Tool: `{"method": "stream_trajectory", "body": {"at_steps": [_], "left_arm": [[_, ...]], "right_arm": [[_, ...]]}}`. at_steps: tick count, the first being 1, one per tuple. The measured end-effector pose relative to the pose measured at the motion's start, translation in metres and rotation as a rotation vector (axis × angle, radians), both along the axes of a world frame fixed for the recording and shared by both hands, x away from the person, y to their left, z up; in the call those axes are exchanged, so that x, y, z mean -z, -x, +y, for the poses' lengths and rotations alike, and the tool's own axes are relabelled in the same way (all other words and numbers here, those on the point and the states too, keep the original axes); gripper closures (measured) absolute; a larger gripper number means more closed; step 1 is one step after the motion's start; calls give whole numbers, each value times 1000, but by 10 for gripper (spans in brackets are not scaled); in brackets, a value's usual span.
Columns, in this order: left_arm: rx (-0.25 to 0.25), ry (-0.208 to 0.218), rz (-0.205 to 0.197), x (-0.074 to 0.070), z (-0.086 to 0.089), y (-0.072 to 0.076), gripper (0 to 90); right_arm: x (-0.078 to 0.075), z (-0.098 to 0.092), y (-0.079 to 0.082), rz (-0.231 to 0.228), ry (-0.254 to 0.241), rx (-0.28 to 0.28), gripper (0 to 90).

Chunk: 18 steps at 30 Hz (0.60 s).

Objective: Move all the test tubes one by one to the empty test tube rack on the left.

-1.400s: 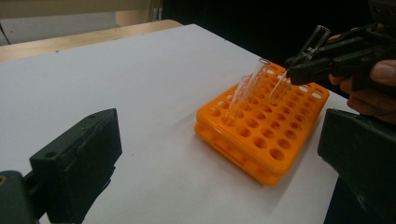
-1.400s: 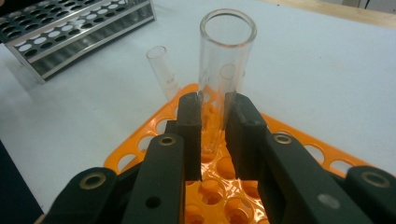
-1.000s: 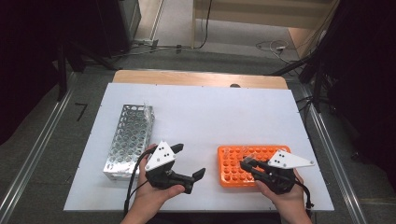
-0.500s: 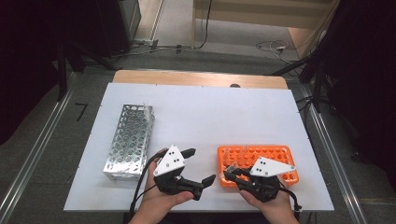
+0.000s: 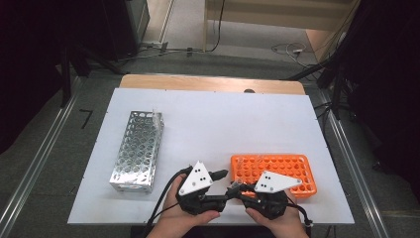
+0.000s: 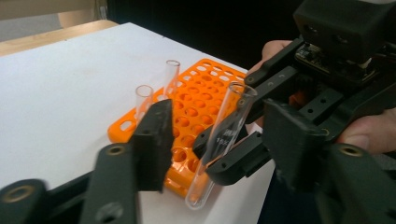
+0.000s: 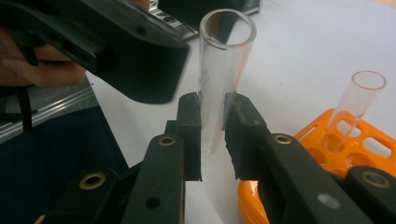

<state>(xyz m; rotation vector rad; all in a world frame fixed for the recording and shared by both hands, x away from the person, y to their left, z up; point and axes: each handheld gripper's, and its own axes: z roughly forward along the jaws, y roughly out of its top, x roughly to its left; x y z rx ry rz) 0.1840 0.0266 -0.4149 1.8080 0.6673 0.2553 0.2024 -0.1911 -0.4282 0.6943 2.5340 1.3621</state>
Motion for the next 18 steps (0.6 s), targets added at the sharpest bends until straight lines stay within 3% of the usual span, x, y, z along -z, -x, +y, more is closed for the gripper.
{"method": "stream_trajectory", "body": {"at_steps": [10, 18], "left_arm": [[19, -20, -24, 2, -8, 2, 687], [12, -30, -42, 1, -8, 2, 729]], "right_arm": [[1, 5, 2, 12, 3, -26, 743], [1, 6, 2, 24, 3, -40, 742]]}}
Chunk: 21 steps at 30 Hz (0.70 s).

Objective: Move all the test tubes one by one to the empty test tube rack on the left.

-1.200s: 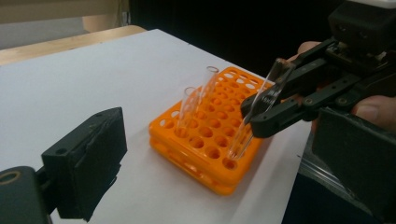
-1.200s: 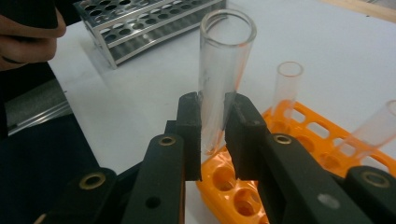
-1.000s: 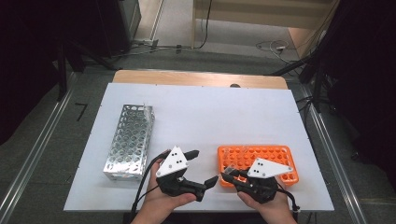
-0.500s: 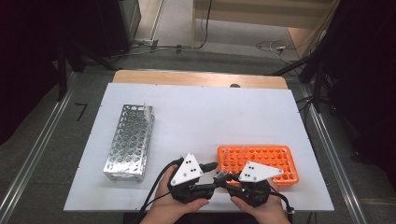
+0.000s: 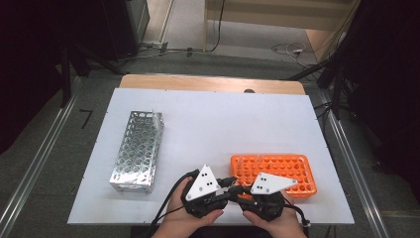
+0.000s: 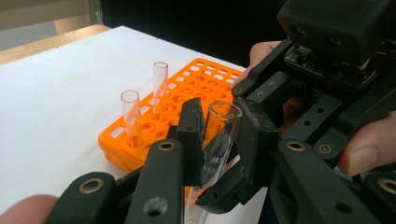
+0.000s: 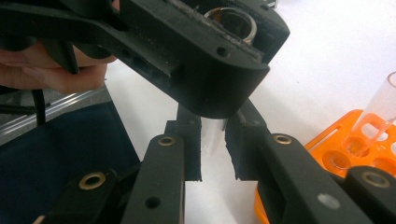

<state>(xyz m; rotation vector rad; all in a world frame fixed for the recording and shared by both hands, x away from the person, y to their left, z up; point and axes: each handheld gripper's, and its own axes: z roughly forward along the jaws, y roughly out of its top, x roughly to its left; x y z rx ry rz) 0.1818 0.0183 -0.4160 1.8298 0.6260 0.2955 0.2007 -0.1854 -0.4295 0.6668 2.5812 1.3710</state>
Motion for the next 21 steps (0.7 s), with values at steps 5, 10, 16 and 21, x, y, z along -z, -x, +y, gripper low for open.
{"method": "stream_trajectory", "body": {"at_steps": [5, 10, 16, 21], "left_arm": [[-6, -7, -15, -1, 1, 0, 747], [-20, 1, -24, -2, 3, 0, 761], [-28, 8, -31, -3, 3, -1, 763], [-44, 31, -32, -8, 10, -6, 763]], "right_arm": [[0, -1, 0, 3, -2, -1, 741], [-1, -1, -1, 6, -13, 4, 741], [-2, -2, -2, 6, -28, 7, 734], [-3, -7, -3, 2, -46, 16, 601]]}}
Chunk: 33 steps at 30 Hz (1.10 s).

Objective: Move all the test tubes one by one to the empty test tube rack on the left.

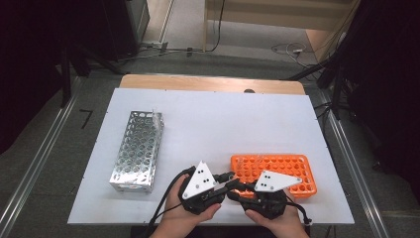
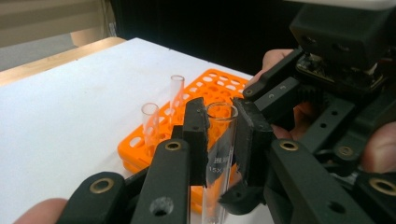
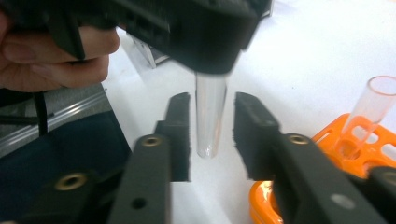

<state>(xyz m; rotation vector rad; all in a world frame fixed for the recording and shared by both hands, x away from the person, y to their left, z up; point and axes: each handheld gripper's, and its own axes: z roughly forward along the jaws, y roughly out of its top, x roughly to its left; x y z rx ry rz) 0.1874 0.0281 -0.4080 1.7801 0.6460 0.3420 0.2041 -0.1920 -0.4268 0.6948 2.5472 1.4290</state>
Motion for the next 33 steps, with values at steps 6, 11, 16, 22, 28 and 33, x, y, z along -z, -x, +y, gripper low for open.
{"method": "stream_trajectory", "body": {"at_steps": [6, 11, 16, 22, 28, 33], "left_arm": [[-31, 12, 3, -3, 9, -6, 763], [-48, 16, -3, -7, 15, -10, 763], [-69, 25, -8, -11, 23, -14, 764], [-95, 34, -12, -14, 33, -19, 764], [-132, 42, -14, -19, 45, -25, 764], [-175, 43, -28, -24, 60, -32, 763]], "right_arm": [[-4, -7, -1, -30, -12, 25, 385], [-8, -15, -4, -30, -25, 39, 191], [-9, -21, -7, -25, -39, 57, 49], [-11, -33, -12, -15, -77, 60, 0], [-11, -44, -17, -16, -82, 94, 0], [-11, -53, -20, -25, -81, 119, 0]]}}
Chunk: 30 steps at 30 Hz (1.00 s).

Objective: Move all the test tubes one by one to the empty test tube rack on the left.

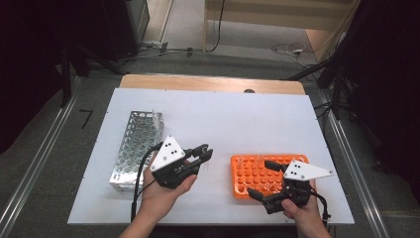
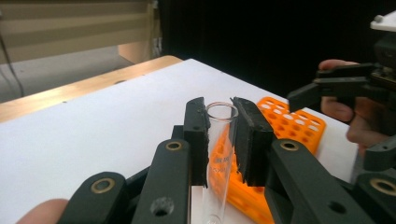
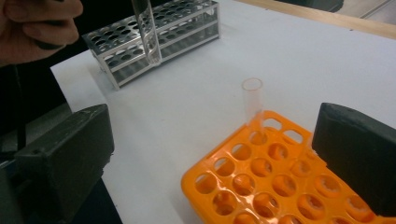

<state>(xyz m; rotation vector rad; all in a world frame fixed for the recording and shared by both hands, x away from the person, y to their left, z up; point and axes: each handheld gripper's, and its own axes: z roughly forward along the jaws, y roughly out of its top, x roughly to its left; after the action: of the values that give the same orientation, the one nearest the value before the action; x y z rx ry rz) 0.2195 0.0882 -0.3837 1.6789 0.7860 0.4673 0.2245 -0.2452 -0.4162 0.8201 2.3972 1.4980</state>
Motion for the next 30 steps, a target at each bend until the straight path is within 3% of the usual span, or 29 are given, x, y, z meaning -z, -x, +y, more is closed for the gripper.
{"method": "stream_trajectory", "body": {"at_steps": [19, 30], "left_arm": [[-190, -10, -8, -18, 68, -42, 763], [-276, -26, 3, -11, 90, -66, 763]], "right_arm": [[3, -20, -9, 1, 18, 61, 0], [4, -25, -11, 3, 20, 73, 0]]}}
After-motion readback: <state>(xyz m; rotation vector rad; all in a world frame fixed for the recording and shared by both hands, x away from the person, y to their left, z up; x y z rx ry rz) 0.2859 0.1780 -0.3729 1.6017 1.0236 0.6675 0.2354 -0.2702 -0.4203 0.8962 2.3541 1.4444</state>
